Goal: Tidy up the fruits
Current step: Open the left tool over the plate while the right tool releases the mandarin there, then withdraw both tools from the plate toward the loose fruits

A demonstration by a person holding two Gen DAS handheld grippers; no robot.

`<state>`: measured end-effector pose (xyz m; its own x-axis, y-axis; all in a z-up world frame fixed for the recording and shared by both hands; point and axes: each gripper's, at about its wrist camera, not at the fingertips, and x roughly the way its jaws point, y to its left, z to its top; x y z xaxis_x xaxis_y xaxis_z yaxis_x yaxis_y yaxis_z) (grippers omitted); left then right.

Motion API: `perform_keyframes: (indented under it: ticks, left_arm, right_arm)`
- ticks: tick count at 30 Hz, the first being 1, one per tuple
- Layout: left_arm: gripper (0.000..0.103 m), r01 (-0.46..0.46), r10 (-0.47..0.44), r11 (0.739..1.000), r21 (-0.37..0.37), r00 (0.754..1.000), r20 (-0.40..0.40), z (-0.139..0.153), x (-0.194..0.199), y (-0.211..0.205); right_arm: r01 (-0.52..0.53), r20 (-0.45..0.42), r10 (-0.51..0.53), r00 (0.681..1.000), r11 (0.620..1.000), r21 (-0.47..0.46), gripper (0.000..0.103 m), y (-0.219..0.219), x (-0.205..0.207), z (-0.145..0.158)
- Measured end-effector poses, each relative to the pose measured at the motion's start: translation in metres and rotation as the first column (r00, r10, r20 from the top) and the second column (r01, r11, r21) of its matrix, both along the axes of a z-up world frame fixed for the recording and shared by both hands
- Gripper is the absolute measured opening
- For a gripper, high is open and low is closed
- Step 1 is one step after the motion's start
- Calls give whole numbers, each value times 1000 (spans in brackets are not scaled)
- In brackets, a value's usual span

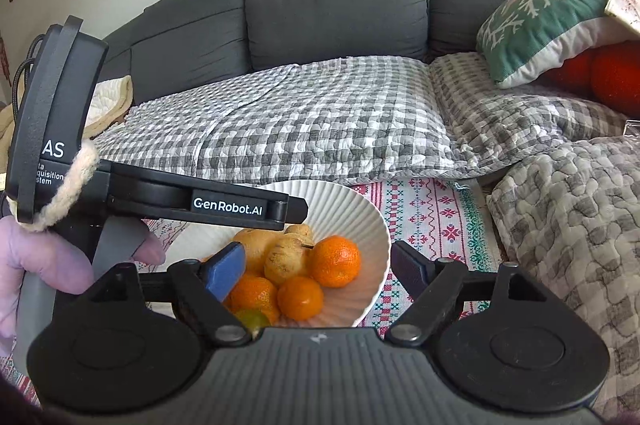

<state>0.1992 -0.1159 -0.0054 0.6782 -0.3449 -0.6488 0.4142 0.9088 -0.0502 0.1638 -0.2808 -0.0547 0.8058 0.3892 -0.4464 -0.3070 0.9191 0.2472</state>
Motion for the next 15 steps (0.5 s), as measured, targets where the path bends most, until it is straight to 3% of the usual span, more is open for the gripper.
perform_keyframes:
  ticks: [9,15]
  left_arm:
    - [94,-44,45,999,-14,999,20,13,-43,35]
    - [95,-92,92,996,-23,996,17,11,-79,61]
  right_arm:
    - [30,4,-30,1000,998,-46,98,-3,-34,16]
    - [46,1,-46,999,996,-70,103,-4,-57,20]
